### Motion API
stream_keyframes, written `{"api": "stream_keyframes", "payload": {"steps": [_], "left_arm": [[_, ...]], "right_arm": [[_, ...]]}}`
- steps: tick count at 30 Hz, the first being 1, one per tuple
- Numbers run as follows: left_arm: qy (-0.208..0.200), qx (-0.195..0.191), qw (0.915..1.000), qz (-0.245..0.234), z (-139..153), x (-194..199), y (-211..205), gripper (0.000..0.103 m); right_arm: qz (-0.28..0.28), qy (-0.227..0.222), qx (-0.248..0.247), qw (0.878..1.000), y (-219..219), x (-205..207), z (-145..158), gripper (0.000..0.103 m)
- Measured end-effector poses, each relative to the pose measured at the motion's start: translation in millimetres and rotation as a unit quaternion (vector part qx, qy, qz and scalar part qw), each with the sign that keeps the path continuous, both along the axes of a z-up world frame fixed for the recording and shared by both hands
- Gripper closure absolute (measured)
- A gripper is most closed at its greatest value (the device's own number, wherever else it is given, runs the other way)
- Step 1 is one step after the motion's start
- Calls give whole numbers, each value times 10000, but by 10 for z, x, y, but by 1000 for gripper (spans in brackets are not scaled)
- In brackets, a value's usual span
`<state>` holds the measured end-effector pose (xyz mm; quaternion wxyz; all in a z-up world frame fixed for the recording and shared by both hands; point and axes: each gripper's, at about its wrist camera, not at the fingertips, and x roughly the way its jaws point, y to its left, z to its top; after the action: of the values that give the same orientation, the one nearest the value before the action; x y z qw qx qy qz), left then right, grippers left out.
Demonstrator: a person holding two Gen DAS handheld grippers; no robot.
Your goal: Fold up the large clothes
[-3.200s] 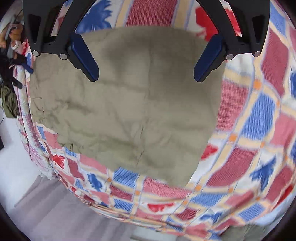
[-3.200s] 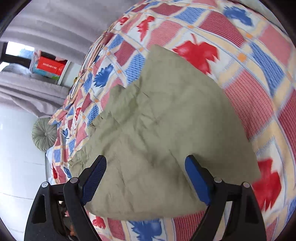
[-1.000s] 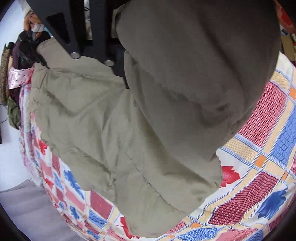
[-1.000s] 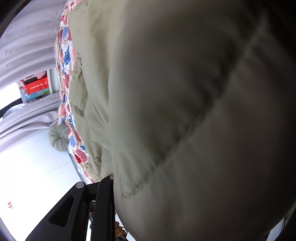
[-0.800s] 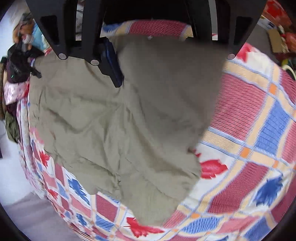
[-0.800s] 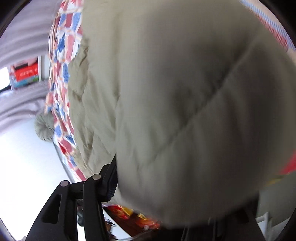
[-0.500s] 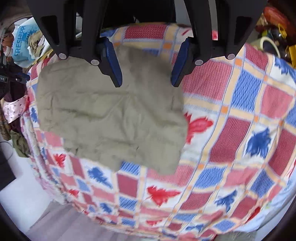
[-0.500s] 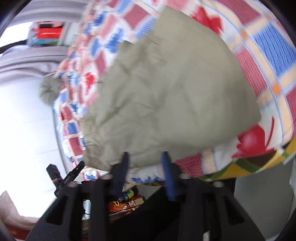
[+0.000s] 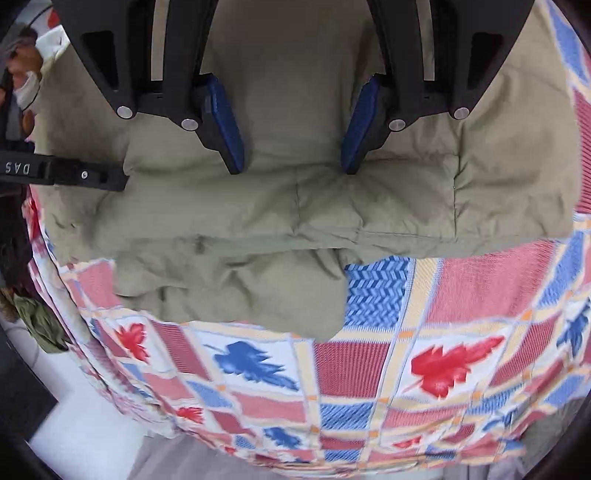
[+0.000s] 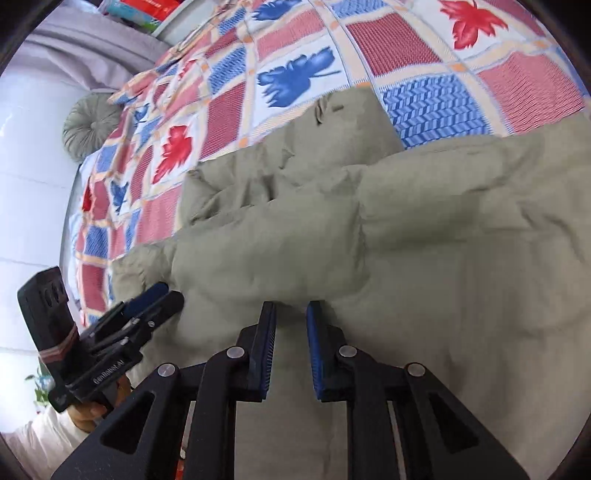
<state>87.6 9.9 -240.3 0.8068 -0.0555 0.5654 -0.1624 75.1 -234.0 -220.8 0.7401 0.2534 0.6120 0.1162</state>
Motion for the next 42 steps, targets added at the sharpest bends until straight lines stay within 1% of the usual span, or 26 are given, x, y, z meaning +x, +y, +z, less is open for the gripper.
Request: {"api": "stream_keyframes", "payload": {"steps": [1,2,3,4,6,7,9,10,13,15,16,17,18,20,22,24,26,29,31,32,33,35,38,41,42], "left_arm": [[5,-53,10000,56,-90,52,16,47],[-15,-48,10000,70,-162,95,18,47],[-57,-13,10000,36,-218,140,8,47],[-94,23,10000,0,-257,174,-5,47],[-88,63,9999,-43,-295,241,-26,47],[-40,13,10000,-51,-285,266,-15,47],[10,-58,10000,-54,-223,292,55,47],[-25,-28,10000,-11,-173,300,107,47],[-286,241,9986,372,3,340,417,47],[-318,347,9957,793,1,403,719,47],[-225,365,9939,1021,-52,438,860,47],[-113,301,9918,1238,-135,473,997,47],[-12,218,9895,1429,-231,501,1103,47],[104,71,9861,1657,-405,546,1197,47],[112,78,9846,1742,-523,605,1184,46],[86,197,9845,1739,-597,669,1126,46],[102,268,9845,1733,-612,712,1102,46],[312,291,9840,1728,-535,723,1132,46],[403,383,9826,1772,-411,696,1150,46],[411,443,9824,1767,-338,663,1158,46],[395,506,9828,1729,-256,622,1164,46],[356,617,9841,1629,-95,511,1181,46],[469,667,9847,1537,101,274,1243,46],[642,634,9852,1459,210,46,1280,45],[681,651,9849,1453,238,-29,1297,30]], "right_arm": [[-58,46,29,10000,-1,67,-129,85],[-104,80,50,9999,-17,132,-263,92],[-93,68,46,9999,-9,208,-375,96],[-68,66,28,10000,0,279,-469,103],[-55,87,161,9998,-43,380,-618,103],[-40,108,211,9997,-54,434,-657,103],[79,159,239,9996,-88,477,-635,103],[160,141,160,9996,-126,474,-577,103],[231,-30,-340,9991,-374,405,-312,103],[-4,-152,-693,9975,-682,386,-178,103],[-309,-208,-986,9944,-904,378,-129,103],[-630,-206,-1150,9912,-1107,366,-116,103],[-932,-165,-1151,9888,-1294,346,-138,103],[-1367,-3,-956,9860,-1561,297,-278,103],[-1478,40,-821,9856,-1632,271,-407,103],[-1451,3,-898,9853,-1597,294,-527,103],[-1422,-33,-1025,9845,-1552,345,-578,103],[-1565,91,-1000,9826,-1565,365,-545,103],[-1643,212,-1003,9811,-1571,357,-464,103],[-1661,269,-1035,9803,-1552,341,-400,100],[-1650,285,-1064,9801,-1520,327,-339,100],[-1571,290,-1204,9798,-1471,265,-191,99],[-1438,278,-1275,9810,-1375,132,19,99],[-1403,323,-1096,9835,-1266,-59,189,99],[-1393,366,-1021,9843,-1215,-138,237,99]]}}
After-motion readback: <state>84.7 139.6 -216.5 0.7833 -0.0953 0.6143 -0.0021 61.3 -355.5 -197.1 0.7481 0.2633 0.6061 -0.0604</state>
